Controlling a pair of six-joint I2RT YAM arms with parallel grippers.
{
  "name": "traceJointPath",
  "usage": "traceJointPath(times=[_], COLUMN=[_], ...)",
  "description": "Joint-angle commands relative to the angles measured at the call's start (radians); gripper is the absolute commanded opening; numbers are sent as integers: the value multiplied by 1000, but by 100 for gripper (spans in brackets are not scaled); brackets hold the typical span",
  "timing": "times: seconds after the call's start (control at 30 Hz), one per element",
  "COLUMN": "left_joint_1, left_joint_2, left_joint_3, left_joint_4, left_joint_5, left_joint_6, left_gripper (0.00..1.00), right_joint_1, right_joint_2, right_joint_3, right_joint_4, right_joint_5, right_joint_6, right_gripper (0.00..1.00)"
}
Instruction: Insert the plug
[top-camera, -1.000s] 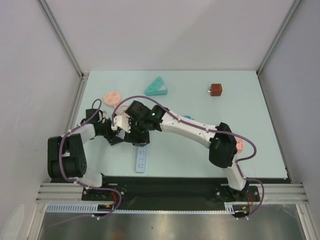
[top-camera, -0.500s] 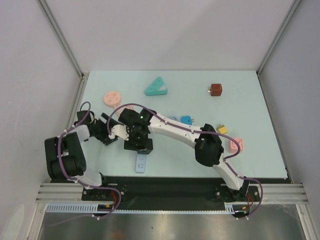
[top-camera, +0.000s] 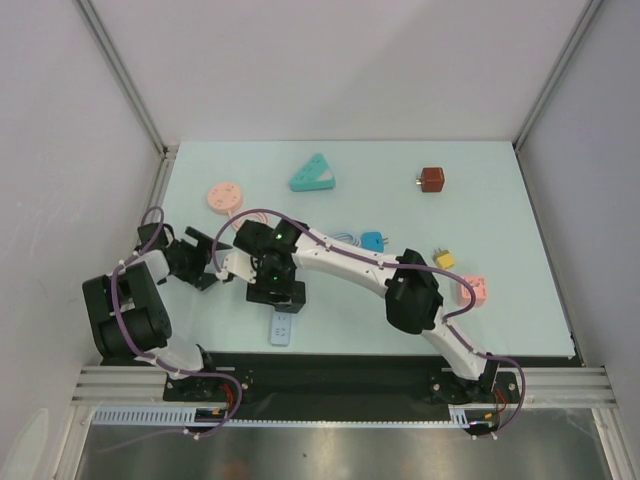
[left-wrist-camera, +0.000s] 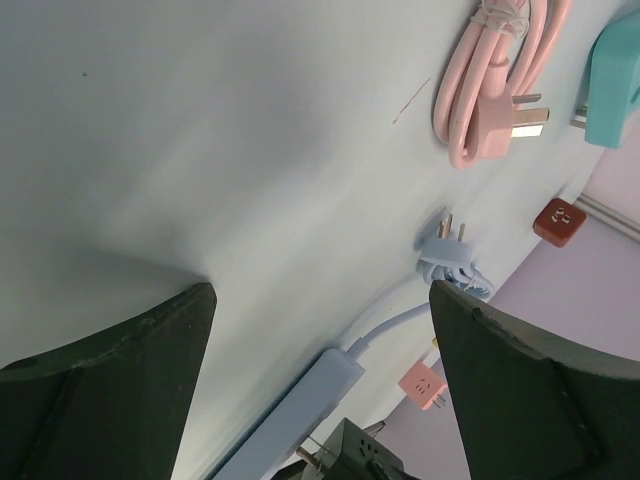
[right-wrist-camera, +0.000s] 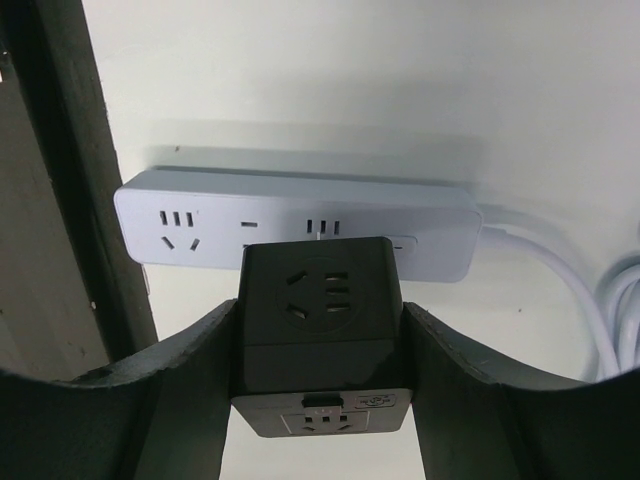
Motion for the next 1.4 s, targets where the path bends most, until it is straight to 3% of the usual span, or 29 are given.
traceJointPath(times=[0.0, 0.87, 1.37], left_joint_1=[14, 48, 91], left_joint_2=[-21, -51, -40], left_joint_3=[7, -5, 10], left_joint_4=[-2, -12, -25], left_joint_5=[-50, -110, -129], left_joint_6=[9, 7, 7], left_gripper=[96, 96, 96], right_joint_1=[5, 37, 37], right_joint_2=[25, 170, 179], right_joint_3=[62, 125, 76], right_joint_4=[-17, -57, 30], right_joint_5=[1, 38, 33], right_joint_6=[17, 68, 8], right_gripper=[0, 0, 0])
